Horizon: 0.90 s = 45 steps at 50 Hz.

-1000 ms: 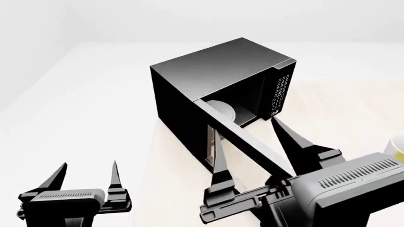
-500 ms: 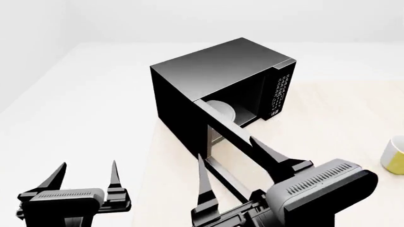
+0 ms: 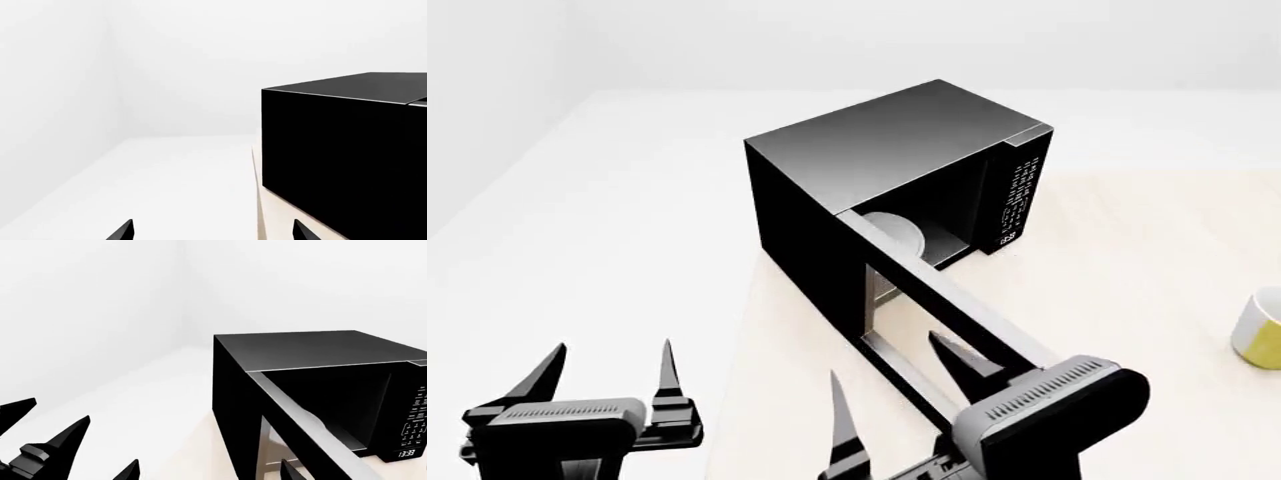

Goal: Close the microwave.

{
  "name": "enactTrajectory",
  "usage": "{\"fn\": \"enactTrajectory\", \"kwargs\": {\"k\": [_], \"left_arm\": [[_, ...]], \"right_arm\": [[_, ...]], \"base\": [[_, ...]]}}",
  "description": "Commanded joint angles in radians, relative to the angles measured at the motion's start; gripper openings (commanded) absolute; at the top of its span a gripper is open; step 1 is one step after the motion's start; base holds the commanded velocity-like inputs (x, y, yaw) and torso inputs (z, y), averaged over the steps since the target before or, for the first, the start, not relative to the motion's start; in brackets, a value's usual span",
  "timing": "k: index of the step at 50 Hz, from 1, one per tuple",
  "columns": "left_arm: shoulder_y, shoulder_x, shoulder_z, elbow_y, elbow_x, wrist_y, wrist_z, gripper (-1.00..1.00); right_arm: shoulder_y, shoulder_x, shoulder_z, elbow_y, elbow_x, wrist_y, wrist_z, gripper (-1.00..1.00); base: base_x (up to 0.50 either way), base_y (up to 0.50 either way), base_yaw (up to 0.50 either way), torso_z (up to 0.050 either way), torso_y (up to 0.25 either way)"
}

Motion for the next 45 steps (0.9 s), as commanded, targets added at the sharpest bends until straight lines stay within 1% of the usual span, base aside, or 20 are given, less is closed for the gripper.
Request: {"fn": "enactTrajectory", "kwargs": {"k": [1, 45], "left_arm": [[0.002, -0.003, 0.003, 0.002, -0.003, 0.001, -0.002, 1.0], [0.003, -0.012, 0.011, 0.003, -0.01, 0.008, -0.01, 1.0]], "right_arm": [[-0.018, 0.0, -0.015, 0.024, 0.027, 0.0, -0.007, 1.0], [-0.081, 0.008, -0.035, 0.106, 0.081, -0.013, -0.028, 1.0]], "base": [[0.0, 0.0, 0.0, 0.0, 0.0], [0.0, 0.0, 0.0, 0.0, 0.0]]}}
